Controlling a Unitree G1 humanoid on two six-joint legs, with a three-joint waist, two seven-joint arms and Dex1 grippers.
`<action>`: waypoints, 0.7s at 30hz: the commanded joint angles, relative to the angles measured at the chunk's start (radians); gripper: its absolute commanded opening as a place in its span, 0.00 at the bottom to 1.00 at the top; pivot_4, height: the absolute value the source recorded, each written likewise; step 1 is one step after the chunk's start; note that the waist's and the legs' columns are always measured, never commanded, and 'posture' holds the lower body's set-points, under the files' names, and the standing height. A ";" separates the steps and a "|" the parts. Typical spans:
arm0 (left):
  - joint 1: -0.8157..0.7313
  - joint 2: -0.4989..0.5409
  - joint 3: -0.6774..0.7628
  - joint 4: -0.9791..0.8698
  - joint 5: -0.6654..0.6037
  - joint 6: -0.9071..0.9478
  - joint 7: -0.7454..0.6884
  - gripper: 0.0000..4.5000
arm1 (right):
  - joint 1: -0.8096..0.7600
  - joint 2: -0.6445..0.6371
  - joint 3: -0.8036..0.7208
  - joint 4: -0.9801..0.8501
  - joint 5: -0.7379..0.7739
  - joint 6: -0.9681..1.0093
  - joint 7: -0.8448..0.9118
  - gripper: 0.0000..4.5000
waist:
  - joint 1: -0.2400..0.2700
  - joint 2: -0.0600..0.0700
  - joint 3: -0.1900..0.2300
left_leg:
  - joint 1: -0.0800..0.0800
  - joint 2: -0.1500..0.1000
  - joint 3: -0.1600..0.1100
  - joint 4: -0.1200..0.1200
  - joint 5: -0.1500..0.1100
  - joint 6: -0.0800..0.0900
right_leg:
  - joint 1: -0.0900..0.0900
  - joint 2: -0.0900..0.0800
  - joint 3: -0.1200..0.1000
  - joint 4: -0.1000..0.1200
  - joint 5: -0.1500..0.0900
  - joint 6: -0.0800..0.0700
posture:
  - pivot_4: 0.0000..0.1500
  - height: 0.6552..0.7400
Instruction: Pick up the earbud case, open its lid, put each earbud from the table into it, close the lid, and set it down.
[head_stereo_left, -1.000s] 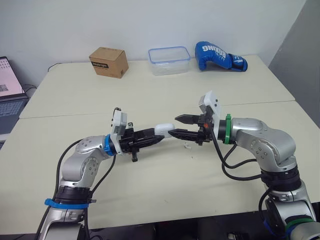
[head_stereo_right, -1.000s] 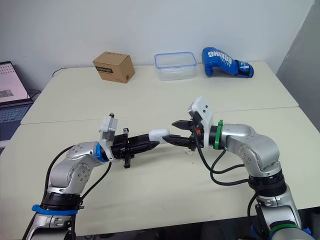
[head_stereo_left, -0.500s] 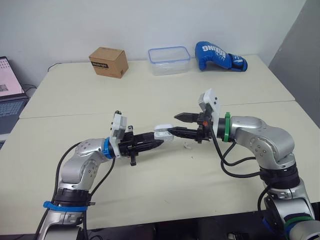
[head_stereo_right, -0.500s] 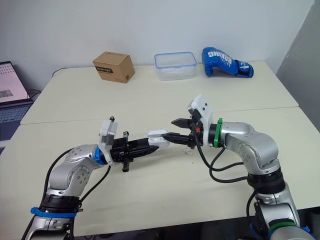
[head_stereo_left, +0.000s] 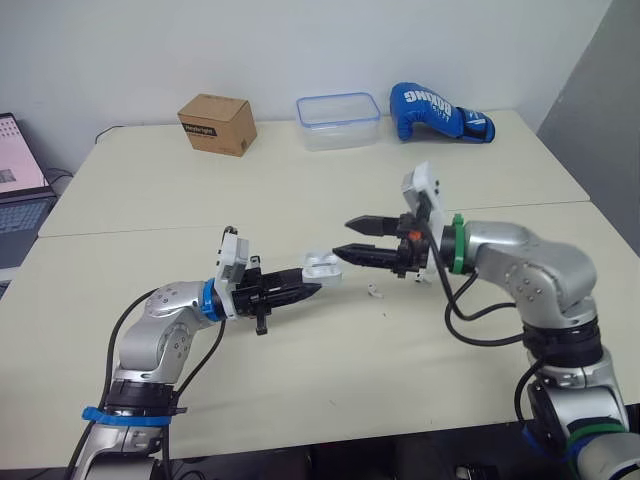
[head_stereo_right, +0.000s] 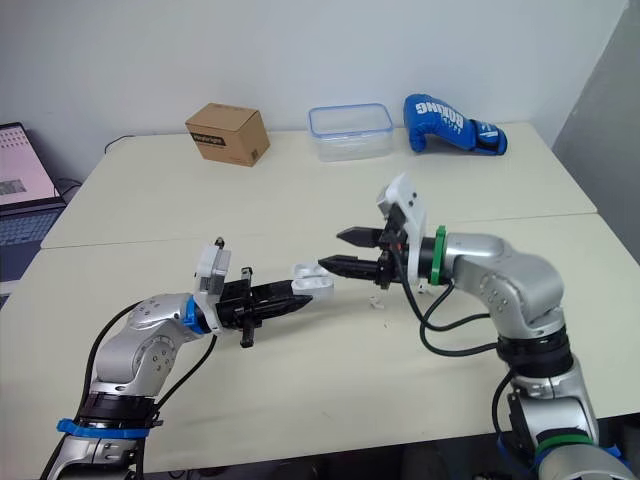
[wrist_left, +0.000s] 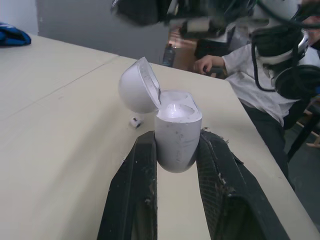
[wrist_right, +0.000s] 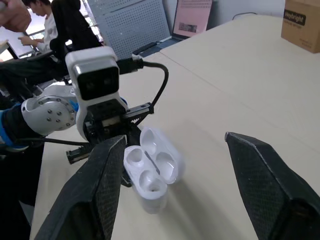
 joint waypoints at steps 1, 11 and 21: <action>-0.042 0.051 0.061 0.019 -0.009 -0.028 -0.017 0.16 | -0.096 -0.136 0.025 0.003 0.000 0.094 0.051 0.73 | 0.001 0.000 0.000 | 0.000 0.000 0.000 0.000 0.000 0.000 | 0.000 0.000 0.000 0.000 0.000 0.000 | 1.00 0.89; -0.071 0.068 0.076 0.029 -0.016 -0.034 -0.026 0.16 | -0.237 -0.278 0.432 0.019 -0.203 0.176 0.102 0.73 | -0.002 0.000 0.000 | 0.000 0.001 0.002 -0.001 0.000 0.000 | -0.001 0.000 0.001 -0.001 0.000 0.000 | 1.00 0.89; -0.086 0.042 0.066 0.020 -0.017 -0.027 -0.019 0.16 | -0.229 -0.164 0.585 0.153 -0.353 0.124 0.063 0.73 | -0.002 0.000 0.000 | -0.001 0.000 0.001 0.000 0.000 0.000 | -0.001 0.000 0.000 -0.001 0.000 0.000 | 1.00 0.89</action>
